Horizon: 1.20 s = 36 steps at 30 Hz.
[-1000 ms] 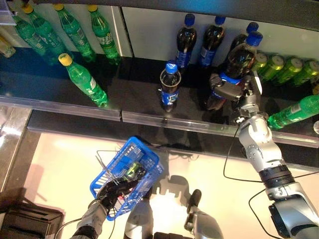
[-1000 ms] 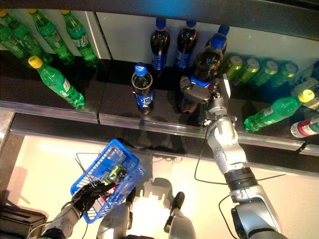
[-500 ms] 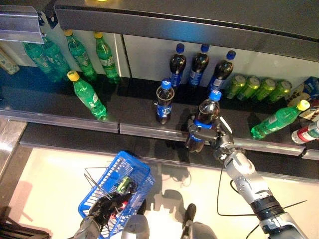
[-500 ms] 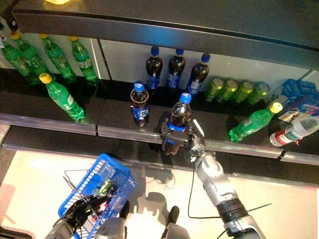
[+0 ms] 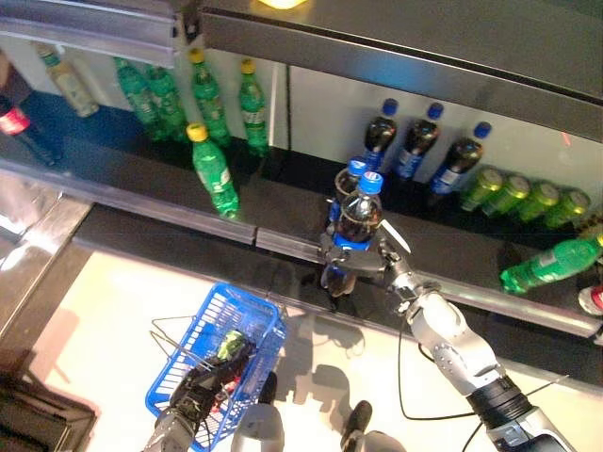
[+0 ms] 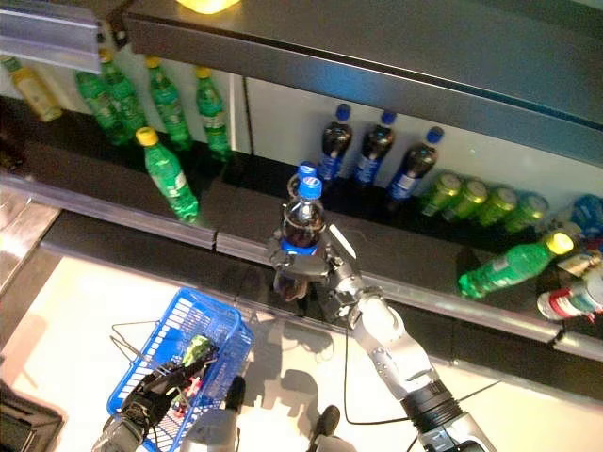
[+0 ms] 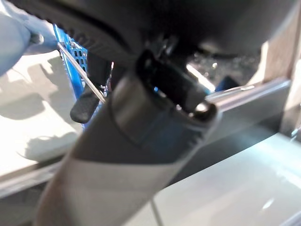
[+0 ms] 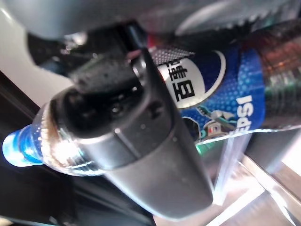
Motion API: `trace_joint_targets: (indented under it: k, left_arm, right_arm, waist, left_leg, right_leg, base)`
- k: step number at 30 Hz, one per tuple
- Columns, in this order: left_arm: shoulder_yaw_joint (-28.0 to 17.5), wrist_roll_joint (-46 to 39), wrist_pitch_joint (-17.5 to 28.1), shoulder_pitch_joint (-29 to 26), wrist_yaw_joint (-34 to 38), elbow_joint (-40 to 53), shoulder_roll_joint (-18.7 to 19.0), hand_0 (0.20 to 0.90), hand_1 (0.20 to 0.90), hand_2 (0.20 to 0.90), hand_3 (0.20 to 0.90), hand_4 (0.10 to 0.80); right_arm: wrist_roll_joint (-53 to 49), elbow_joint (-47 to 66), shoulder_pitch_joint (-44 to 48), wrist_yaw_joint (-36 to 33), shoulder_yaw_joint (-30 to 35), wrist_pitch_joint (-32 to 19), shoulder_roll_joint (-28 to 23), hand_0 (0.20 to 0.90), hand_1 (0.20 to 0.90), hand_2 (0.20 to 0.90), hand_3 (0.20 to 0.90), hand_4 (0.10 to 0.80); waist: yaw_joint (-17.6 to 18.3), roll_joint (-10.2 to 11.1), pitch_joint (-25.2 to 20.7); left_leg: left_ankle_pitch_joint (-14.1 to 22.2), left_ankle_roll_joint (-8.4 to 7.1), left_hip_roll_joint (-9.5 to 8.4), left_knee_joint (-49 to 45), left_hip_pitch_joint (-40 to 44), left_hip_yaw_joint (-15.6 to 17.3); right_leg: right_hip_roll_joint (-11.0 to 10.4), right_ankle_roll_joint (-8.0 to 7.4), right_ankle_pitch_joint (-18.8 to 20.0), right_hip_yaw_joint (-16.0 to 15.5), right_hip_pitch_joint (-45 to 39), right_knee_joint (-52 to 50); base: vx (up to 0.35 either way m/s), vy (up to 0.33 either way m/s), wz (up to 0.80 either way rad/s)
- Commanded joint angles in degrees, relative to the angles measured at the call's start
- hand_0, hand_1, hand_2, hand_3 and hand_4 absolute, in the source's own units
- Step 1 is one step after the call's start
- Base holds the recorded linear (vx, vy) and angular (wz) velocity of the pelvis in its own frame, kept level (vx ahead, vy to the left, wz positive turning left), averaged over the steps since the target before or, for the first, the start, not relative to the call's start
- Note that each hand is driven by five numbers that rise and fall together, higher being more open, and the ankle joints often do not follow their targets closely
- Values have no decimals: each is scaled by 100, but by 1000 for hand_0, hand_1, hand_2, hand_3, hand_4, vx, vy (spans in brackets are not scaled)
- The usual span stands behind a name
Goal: Pick up the drink and place into the basket.
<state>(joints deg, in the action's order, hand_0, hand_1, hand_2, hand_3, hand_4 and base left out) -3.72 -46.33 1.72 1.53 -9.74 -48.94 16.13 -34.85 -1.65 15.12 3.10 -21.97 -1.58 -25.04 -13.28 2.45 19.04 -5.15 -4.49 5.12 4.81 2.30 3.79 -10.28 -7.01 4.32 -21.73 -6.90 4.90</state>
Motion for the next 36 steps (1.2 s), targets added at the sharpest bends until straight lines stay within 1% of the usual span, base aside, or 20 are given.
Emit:
trace_joint_targets:
  k: [1,5,6,9,11,16,17,20,25,27,30,34,36]
  left_arm:
    - [21,-502,1041,-54,-1056,795,375,300,300,300,200,100]
    - [45,-650,1073,17,-1337,1247,380,300,300,300,200,100]
    - [132,-676,995,44,-1350,1746,417,300,300,300,200,100]
    - [267,-728,933,28,-1549,2428,516,300,300,300,200,100]
    - [345,-758,774,17,-1589,2887,589,300,300,300,200,100]
    - [473,-808,581,2,-1765,3575,708,300,300,300,200,100]
    - [505,-772,402,-6,-1808,4024,764,300,300,300,200,100]
    - [623,-834,103,-30,-2010,4773,937,300,300,300,200,100]
    - [757,-964,-104,-72,-2141,5327,1089,300,300,300,200,100]
    - [884,-1052,-282,-107,-2374,5785,1235,300,300,300,200,100]
    - [939,-1102,-380,-105,-2545,6032,1310,300,300,300,200,100]
    - [1073,-1171,-480,-133,-2954,6449,1479,300,300,300,200,100]
    - [1098,-1220,-549,-130,-3024,6622,1517,300,300,300,200,100]
  right_arm:
    - [-6,495,473,-7,-120,-1016,240,300,300,300,200,100]
    - [-2,375,493,-77,-219,-1088,254,300,300,300,200,100]
    - [76,225,528,-193,-280,-1188,307,300,300,300,200,100]
    - [139,44,607,-330,-363,-1247,367,300,300,300,200,100]
    - [189,-32,626,-473,-430,-1322,410,300,300,300,200,100]
    - [270,-228,634,-569,-523,-1457,520,300,300,300,200,100]
    - [332,-300,638,-623,-572,-1525,545,300,300,300,200,100]
    - [363,-404,662,-701,-680,-1624,588,300,300,300,200,100]
    - [430,-424,716,-672,-798,-1681,599,300,300,300,200,100]
    - [480,-410,806,-656,-902,-1697,586,300,300,300,200,100]
    - [515,-388,847,-638,-977,-1703,566,300,300,300,200,100]
    - [636,-342,917,-630,-1123,-1737,485,300,300,300,200,100]
    - [644,-304,915,-660,-1166,-1733,474,300,300,300,200,100]
  waist:
    - [-216,-62,-1341]
    - [-356,-53,-1314]
    - [-479,-45,-1264]
    - [-704,-12,-1200]
    - [-836,10,-1176]
    - [-1041,50,-1166]
    - [-1139,73,-1163]
    - [-1314,110,-1174]
    - [-1429,136,-1200]
    - [-1521,144,-1229]
    - [-1562,139,-1260]
    - [-1650,111,-1319]
    - [-1671,110,-1337]
  left_leg:
    - [290,-222,292,19,162,95]
    - [265,-209,262,13,125,-40]
    - [240,-198,233,-15,79,-166]
    - [192,-187,182,-10,3,-416]
    - [168,-191,156,9,-20,-557]
    - [161,-207,131,18,-40,-742]
    - [154,-204,107,19,-62,-844]
    - [134,-193,49,19,-85,-1042]
    - [124,-187,3,19,-111,-1170]
    - [112,-173,-63,19,-131,-1302]
    - [110,-168,-90,19,-137,-1355]
    - [84,-152,-157,19,-162,-1495]
    - [79,-153,-168,19,-168,-1525]
  right_leg:
    - [-335,-284,-156,-160,-186,-38]
    - [-284,-239,-200,-202,-225,-71]
    - [-262,-206,-233,-264,-239,-154]
    - [-221,-167,-300,-407,-266,-259]
    - [-194,-151,-328,-500,-305,-290]
    - [-148,-131,-393,-620,-366,-360]
    - [-142,-122,-415,-687,-385,-397]
    - [-135,-108,-444,-791,-438,-454]
    - [-142,-112,-468,-855,-472,-493]
    - [-145,-124,-475,-872,-490,-516]
    - [-155,-133,-483,-877,-502,-526]
    - [-183,-145,-512,-900,-502,-602]
    - [-175,-144,-514,-893,-512,-594]
  base:
    - [-17,-45,31]
    - [-10,-18,30]
    - [-14,-40,24]
    - [11,-49,39]
    - [42,-45,56]
    - [49,-28,34]
    - [74,-41,43]
    - [85,-25,53]
    - [46,-3,21]
    - [64,8,7]
    - [32,20,6]
    - [37,21,11]
    - [24,7,8]
